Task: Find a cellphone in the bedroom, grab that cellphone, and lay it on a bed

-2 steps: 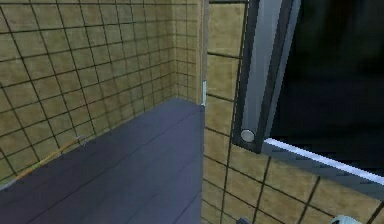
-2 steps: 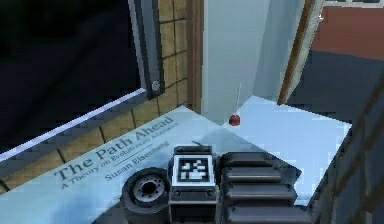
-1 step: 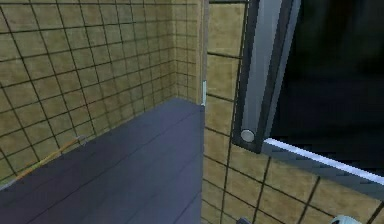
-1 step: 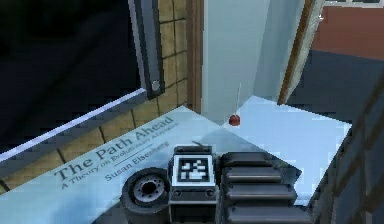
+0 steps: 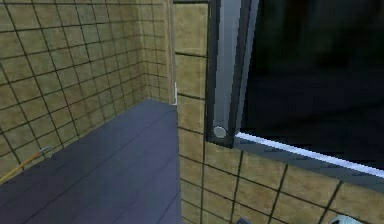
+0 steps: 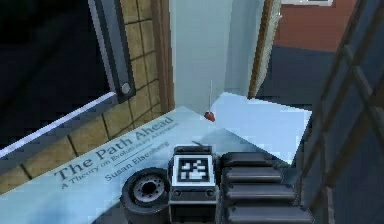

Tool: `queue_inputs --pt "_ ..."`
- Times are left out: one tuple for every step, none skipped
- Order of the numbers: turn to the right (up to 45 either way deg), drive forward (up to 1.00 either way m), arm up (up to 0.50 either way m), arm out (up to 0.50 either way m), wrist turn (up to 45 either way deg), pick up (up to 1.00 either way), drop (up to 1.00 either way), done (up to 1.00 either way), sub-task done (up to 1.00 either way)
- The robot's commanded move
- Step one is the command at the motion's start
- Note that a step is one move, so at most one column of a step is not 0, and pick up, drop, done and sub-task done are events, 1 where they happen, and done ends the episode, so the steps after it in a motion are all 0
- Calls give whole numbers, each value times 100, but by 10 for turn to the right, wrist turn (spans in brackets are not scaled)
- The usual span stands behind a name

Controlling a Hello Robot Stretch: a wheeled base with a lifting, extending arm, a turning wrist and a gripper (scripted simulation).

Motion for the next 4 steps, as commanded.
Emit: queue_inputs --pt "0 10 0 0 0 0 0 0 0" --pt "-300 0 0 0 0 0 0 0 0" --pt "0 10 0 0 0 0 0 0 0" --pt "450 0 0 0 0 0 0 0 0"
